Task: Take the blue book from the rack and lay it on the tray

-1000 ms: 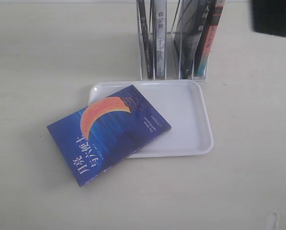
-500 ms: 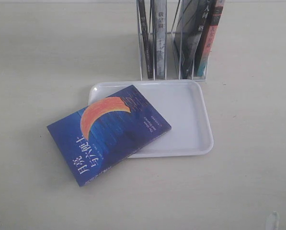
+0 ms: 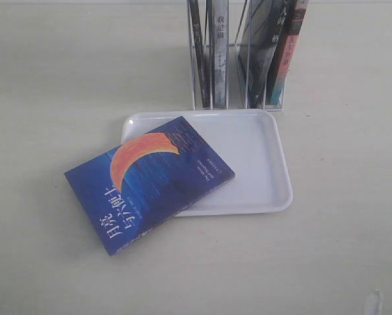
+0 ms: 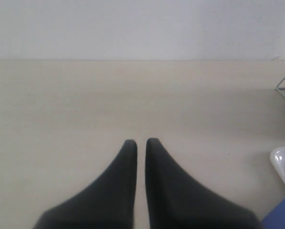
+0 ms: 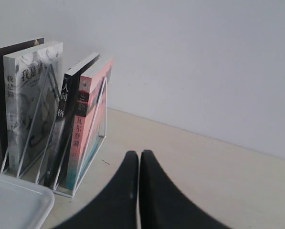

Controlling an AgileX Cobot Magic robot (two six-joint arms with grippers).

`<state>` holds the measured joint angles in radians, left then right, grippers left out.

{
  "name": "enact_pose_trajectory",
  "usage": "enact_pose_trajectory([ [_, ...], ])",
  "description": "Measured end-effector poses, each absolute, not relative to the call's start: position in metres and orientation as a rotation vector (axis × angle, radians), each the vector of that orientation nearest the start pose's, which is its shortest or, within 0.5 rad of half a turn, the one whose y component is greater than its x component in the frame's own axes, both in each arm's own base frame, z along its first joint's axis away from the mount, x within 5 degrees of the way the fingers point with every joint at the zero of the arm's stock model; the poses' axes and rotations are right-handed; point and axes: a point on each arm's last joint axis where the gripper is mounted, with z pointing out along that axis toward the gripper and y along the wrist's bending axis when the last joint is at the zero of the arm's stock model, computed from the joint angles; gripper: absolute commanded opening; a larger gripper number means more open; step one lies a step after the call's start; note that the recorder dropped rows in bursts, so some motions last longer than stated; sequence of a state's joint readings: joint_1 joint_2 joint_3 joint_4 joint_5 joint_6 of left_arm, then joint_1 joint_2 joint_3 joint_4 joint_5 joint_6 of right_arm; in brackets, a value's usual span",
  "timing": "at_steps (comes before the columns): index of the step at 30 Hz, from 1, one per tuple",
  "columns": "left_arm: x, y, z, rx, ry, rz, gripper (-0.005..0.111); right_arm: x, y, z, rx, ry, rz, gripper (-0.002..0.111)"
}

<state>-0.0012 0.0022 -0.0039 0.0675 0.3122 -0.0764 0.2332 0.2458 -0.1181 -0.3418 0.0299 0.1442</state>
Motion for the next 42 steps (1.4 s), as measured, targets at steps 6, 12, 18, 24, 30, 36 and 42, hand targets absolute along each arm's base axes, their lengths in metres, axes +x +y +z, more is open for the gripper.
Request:
enact_pose_trajectory([
  [6, 0.054, 0.002, 0.186, -0.025, 1.793, 0.009, 0.006, 0.075, 0.017, 0.228, -0.338, 1.622, 0.034, 0.000],
  [12, 0.054, 0.002, 0.186, -0.025, 1.793, 0.009, 0.006, 0.065, 0.015, 0.204, -0.313, 1.616, 0.058, 0.000],
  [18, 0.054, 0.002, 0.186, -0.025, 1.793, 0.009, 0.006, 0.056, 0.012, 0.199, -0.295, 1.631, 0.064, 0.000],
  [24, 0.054, 0.002, 0.186, -0.025, 1.793, 0.009, 0.006, 0.055, 0.012, 0.191, -0.300, 1.717, 0.064, 0.000],
  [30, 0.054, 0.002, 0.186, -0.025, 1.793, 0.009, 0.006, 0.053, 0.012, 0.184, -0.281, 1.788, 0.098, 0.000],
  [36, 0.054, 0.002, 0.186, -0.025, 1.793, 0.009, 0.006, 0.053, 0.012, 0.183, -0.255, 1.806, 0.124, 0.000],
  [42, 0.054, 0.002, 0.186, -0.025, 1.793, 0.009, 0.006, 0.053, 0.012, 0.182, -0.237, 1.813, 0.132, 0.000],
])
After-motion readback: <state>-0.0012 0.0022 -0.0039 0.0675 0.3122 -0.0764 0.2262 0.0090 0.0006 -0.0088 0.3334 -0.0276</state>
